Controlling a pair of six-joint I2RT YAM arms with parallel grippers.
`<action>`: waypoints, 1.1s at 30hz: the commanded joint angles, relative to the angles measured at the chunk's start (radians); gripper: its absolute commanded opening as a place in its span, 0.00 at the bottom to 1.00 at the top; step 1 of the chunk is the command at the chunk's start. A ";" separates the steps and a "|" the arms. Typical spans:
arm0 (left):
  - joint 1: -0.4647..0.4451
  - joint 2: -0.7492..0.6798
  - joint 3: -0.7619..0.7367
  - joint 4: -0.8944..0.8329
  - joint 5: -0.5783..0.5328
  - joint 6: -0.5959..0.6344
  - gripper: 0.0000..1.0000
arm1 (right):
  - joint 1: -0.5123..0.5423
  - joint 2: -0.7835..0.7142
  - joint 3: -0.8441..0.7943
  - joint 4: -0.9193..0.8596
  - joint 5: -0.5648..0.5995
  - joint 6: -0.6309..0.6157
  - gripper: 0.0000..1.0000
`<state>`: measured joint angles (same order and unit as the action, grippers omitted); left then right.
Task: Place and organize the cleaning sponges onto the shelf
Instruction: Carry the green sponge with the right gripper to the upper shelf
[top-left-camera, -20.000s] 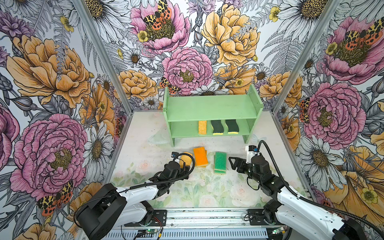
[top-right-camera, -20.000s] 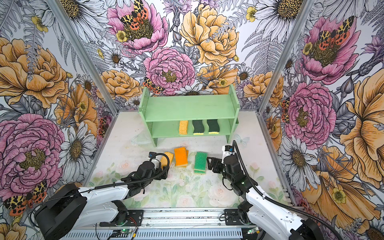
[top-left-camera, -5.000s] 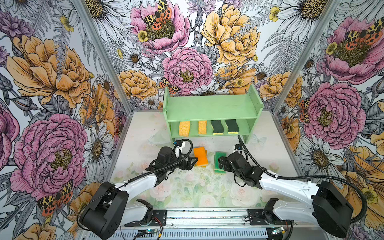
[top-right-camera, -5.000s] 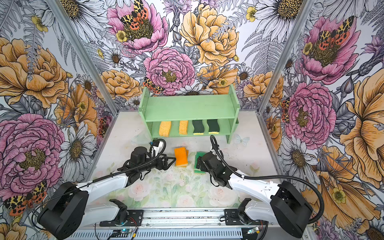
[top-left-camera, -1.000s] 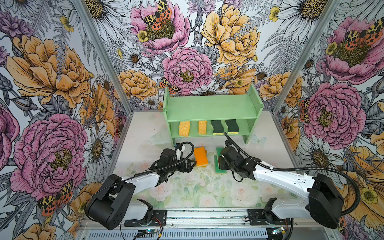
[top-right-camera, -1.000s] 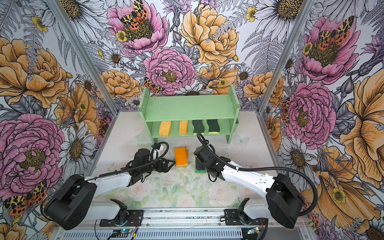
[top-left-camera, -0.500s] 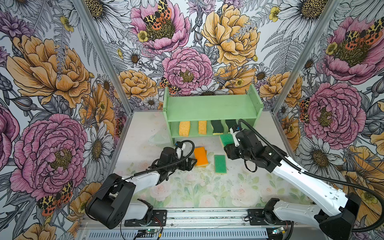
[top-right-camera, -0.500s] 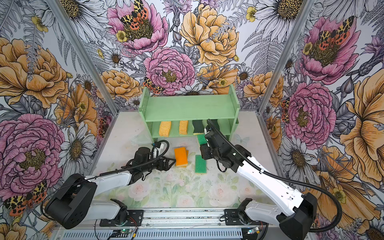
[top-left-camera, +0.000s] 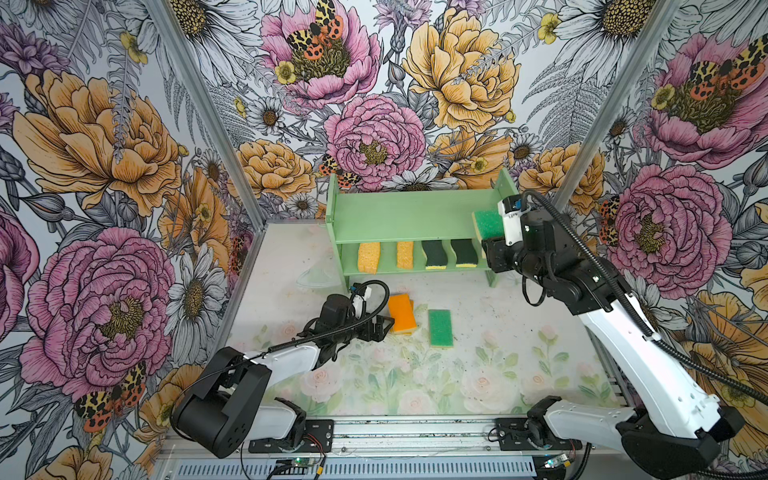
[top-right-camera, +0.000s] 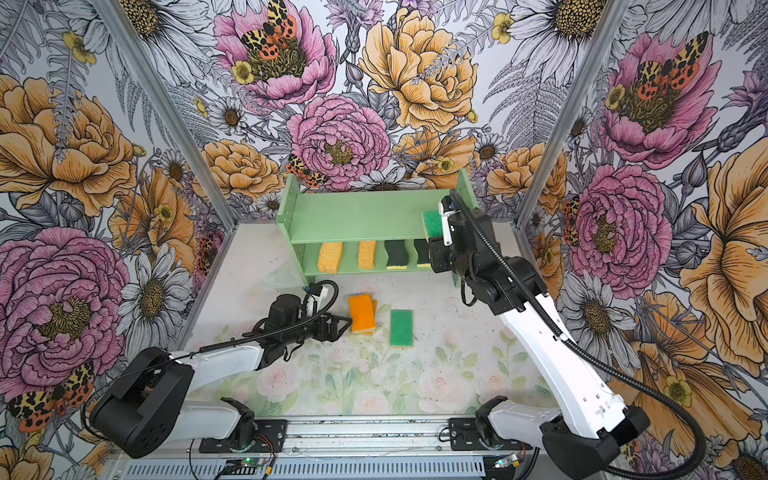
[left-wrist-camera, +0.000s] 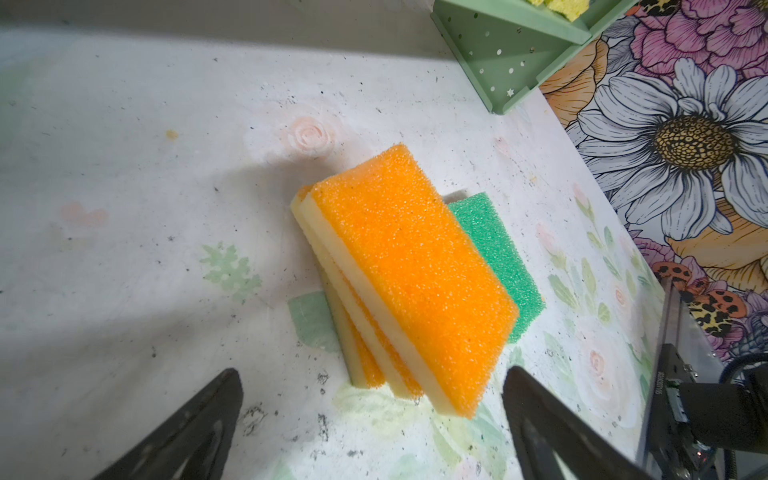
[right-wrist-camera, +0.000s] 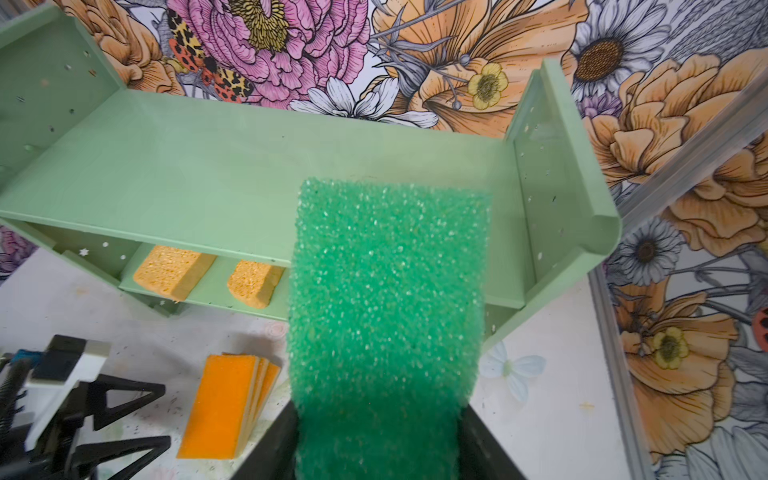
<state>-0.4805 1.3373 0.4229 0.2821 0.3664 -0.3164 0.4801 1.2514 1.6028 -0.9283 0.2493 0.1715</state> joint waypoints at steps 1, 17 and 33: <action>-0.010 0.009 0.002 0.038 -0.003 -0.015 0.99 | -0.034 0.085 0.070 -0.015 0.042 -0.091 0.53; -0.043 0.033 0.010 0.055 -0.015 -0.023 0.99 | -0.192 0.377 0.398 -0.014 -0.070 -0.145 0.56; -0.050 0.042 0.018 0.055 -0.026 -0.027 0.99 | -0.213 0.525 0.445 -0.004 -0.116 -0.047 0.57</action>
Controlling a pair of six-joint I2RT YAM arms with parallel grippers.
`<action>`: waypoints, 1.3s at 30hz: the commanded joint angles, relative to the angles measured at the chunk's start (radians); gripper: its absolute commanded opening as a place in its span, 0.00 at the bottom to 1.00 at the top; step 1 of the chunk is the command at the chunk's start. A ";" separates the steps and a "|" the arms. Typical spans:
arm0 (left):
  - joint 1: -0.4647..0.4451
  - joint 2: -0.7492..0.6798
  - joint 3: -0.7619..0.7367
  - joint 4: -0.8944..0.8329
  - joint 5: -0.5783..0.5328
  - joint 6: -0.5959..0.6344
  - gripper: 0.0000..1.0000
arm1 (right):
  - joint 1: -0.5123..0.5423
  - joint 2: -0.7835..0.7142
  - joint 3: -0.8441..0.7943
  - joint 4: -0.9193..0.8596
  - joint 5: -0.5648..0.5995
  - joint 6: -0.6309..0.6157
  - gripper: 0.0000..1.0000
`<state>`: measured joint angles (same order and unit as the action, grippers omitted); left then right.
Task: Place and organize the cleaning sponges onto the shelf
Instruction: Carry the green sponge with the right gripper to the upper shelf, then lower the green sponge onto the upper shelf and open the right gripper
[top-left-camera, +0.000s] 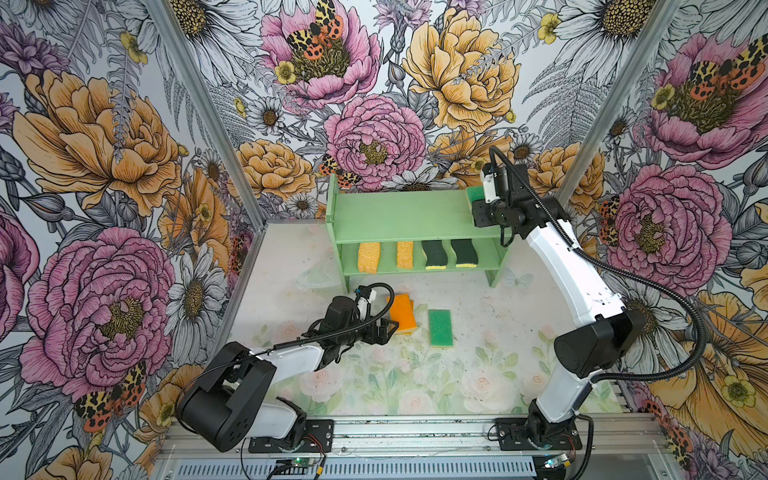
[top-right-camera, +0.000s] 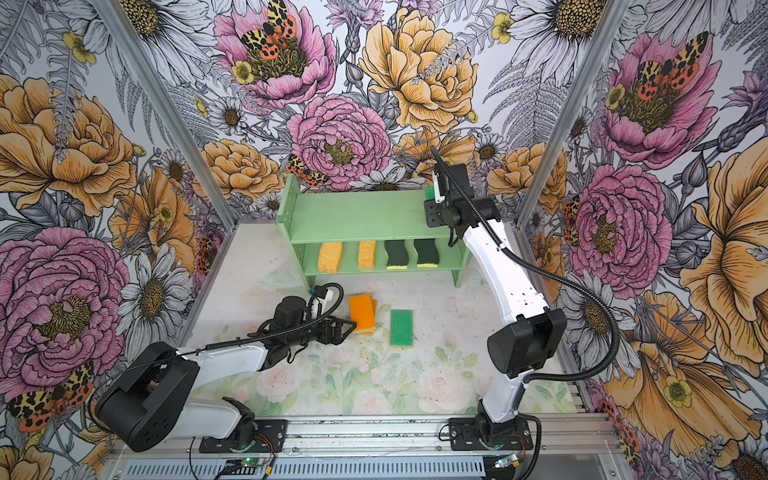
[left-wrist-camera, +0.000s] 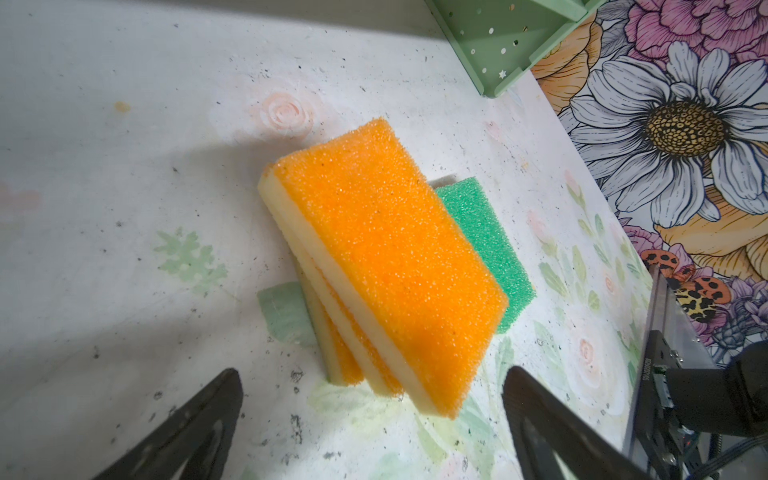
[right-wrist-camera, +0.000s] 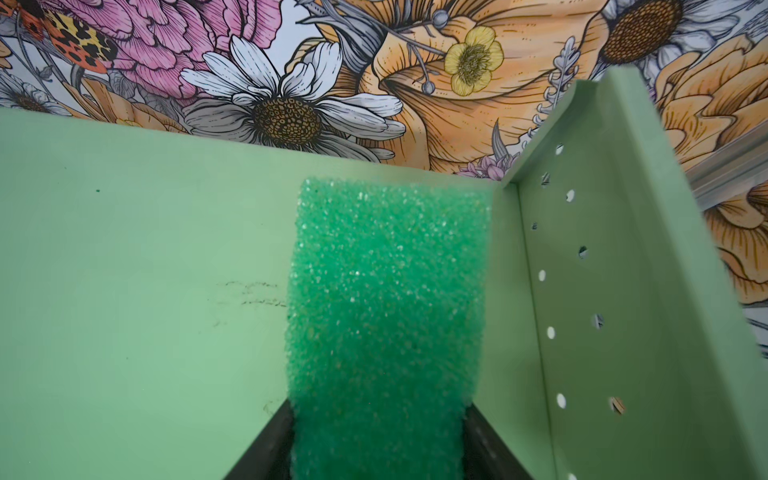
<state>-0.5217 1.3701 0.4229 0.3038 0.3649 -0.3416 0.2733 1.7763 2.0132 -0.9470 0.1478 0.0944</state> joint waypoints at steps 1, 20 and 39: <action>-0.007 0.008 0.017 0.032 -0.024 -0.002 0.99 | -0.006 0.001 0.033 0.015 -0.012 0.034 0.58; -0.021 0.039 0.032 0.038 -0.021 -0.005 0.99 | -0.008 -0.024 -0.051 0.018 0.030 0.074 0.62; -0.041 0.050 0.047 0.040 -0.024 -0.011 0.99 | -0.022 -0.024 -0.071 0.030 0.024 0.072 0.74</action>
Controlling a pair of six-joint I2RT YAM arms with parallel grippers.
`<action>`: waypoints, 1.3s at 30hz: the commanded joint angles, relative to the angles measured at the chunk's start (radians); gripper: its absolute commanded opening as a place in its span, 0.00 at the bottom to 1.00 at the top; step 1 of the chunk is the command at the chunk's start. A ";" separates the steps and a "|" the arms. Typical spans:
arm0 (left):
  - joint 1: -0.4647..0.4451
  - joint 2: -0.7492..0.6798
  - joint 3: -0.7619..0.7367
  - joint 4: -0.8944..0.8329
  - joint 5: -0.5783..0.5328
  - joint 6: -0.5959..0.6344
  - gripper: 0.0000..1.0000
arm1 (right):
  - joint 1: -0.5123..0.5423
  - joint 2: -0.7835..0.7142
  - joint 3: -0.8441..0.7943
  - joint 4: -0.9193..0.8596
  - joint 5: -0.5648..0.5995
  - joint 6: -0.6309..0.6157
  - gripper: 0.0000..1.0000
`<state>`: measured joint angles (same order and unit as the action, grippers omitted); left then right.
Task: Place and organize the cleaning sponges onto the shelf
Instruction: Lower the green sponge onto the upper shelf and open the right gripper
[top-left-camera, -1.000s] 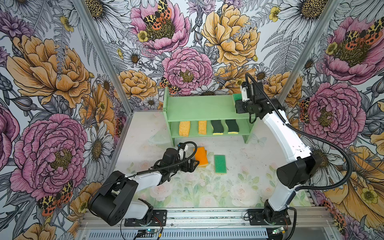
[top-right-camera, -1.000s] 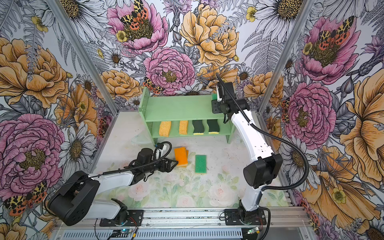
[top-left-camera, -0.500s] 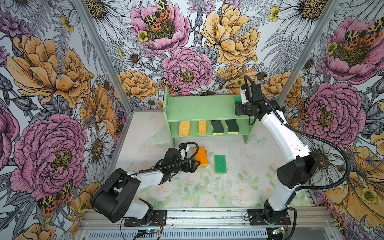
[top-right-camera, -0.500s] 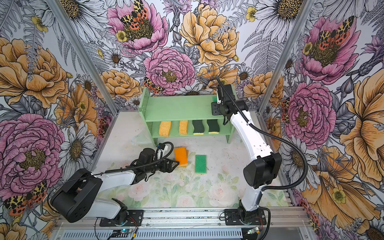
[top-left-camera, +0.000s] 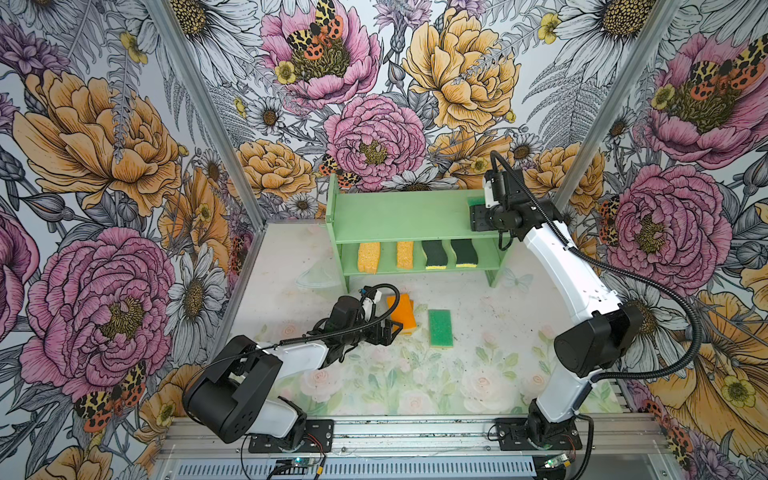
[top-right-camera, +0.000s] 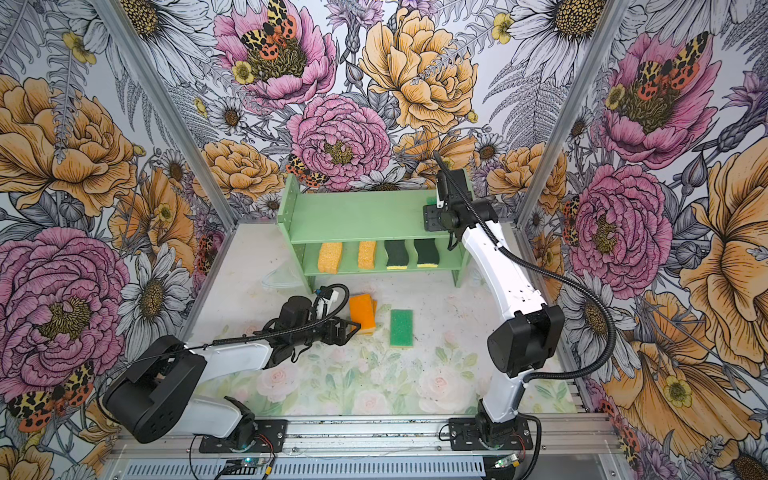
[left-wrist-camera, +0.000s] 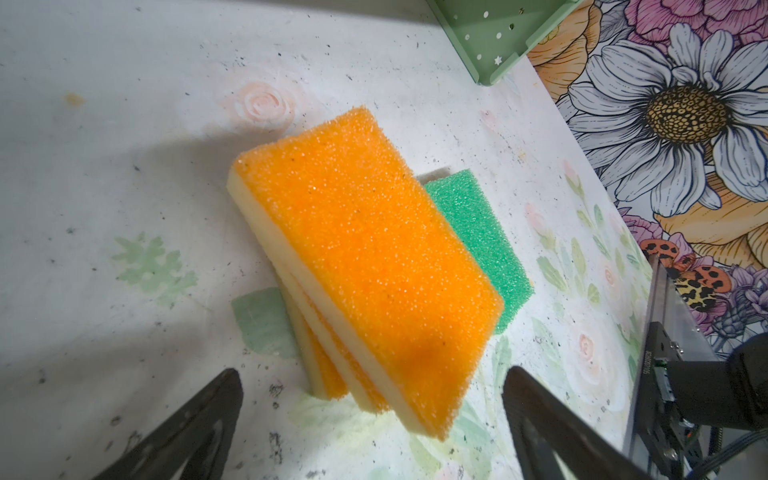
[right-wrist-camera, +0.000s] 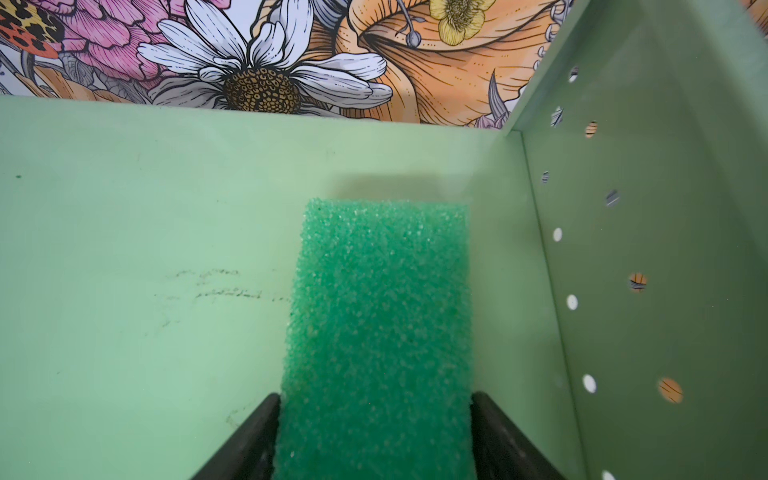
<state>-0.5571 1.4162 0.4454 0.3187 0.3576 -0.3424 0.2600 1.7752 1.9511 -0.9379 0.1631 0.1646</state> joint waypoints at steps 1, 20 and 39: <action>-0.006 0.004 0.024 0.025 -0.017 -0.012 0.99 | -0.008 -0.023 -0.009 0.023 0.006 0.002 0.74; -0.009 -0.012 0.009 0.024 -0.023 -0.013 0.99 | -0.008 -0.101 0.025 0.022 0.007 -0.022 0.86; -0.010 -0.057 0.015 -0.004 -0.027 -0.023 0.99 | 0.080 -0.505 -0.300 0.025 -0.025 0.124 0.88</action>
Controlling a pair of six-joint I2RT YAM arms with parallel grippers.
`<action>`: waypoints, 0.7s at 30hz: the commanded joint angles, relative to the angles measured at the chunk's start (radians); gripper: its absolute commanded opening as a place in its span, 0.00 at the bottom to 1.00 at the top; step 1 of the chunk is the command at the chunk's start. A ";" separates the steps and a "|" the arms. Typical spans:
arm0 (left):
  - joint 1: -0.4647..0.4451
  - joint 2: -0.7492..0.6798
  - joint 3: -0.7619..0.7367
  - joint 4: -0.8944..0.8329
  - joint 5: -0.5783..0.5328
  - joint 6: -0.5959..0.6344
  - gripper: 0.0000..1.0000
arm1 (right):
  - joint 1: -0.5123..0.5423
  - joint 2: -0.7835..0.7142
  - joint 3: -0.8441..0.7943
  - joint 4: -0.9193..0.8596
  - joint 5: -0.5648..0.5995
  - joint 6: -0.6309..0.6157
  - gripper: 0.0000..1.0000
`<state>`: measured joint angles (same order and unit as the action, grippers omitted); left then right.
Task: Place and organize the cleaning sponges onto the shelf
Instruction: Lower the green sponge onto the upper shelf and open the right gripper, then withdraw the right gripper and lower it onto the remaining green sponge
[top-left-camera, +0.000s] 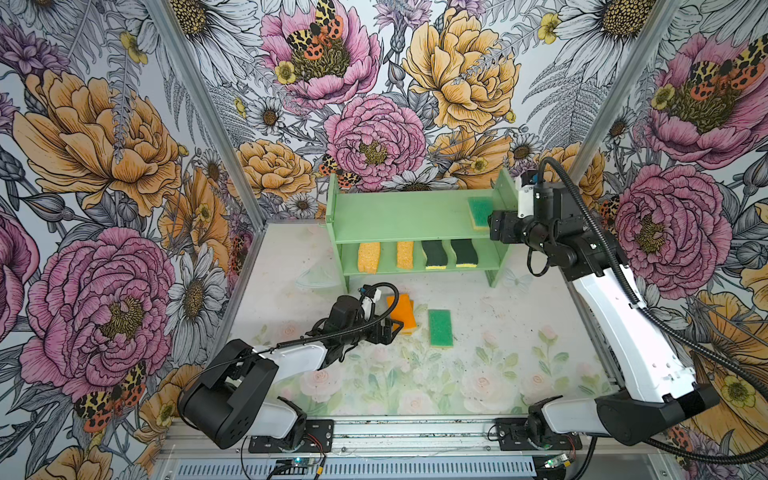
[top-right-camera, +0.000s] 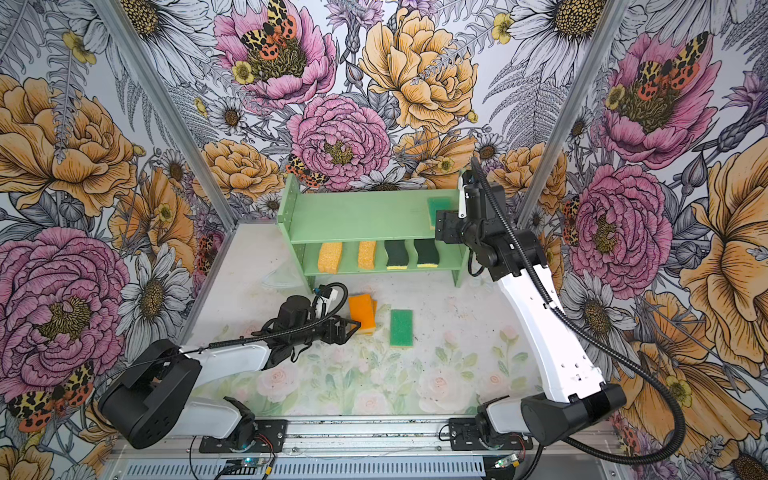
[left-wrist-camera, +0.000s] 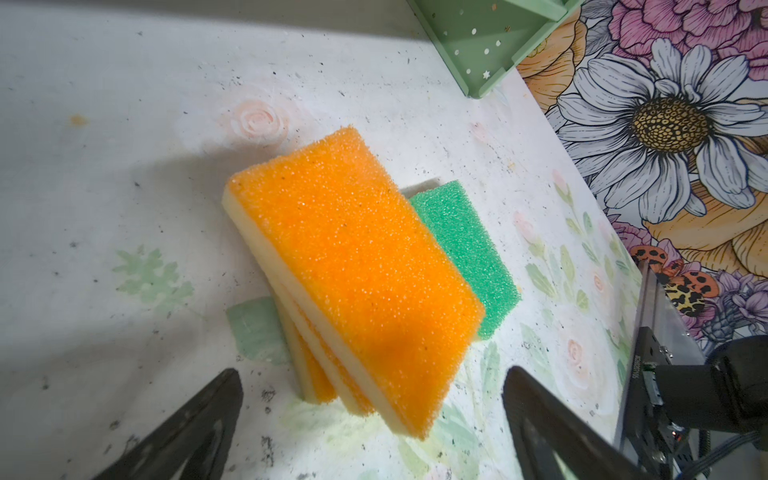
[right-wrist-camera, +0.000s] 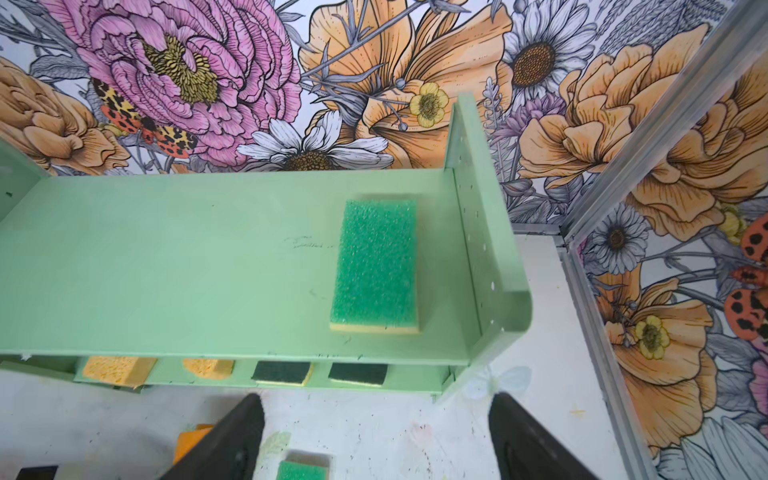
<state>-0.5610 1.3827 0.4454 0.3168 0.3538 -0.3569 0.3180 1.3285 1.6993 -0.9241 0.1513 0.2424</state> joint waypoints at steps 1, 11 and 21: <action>-0.010 -0.026 0.016 -0.009 -0.024 -0.008 0.99 | 0.033 -0.085 -0.080 0.010 -0.016 0.055 0.88; -0.011 -0.090 0.020 -0.093 -0.050 0.001 0.99 | 0.115 -0.287 -0.343 0.010 -0.048 0.169 0.89; -0.011 -0.156 0.021 -0.144 -0.065 0.009 0.99 | 0.209 -0.354 -0.617 0.088 -0.043 0.291 0.90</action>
<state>-0.5674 1.2598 0.4454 0.1940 0.3172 -0.3603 0.4969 0.9955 1.1290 -0.8986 0.1177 0.4736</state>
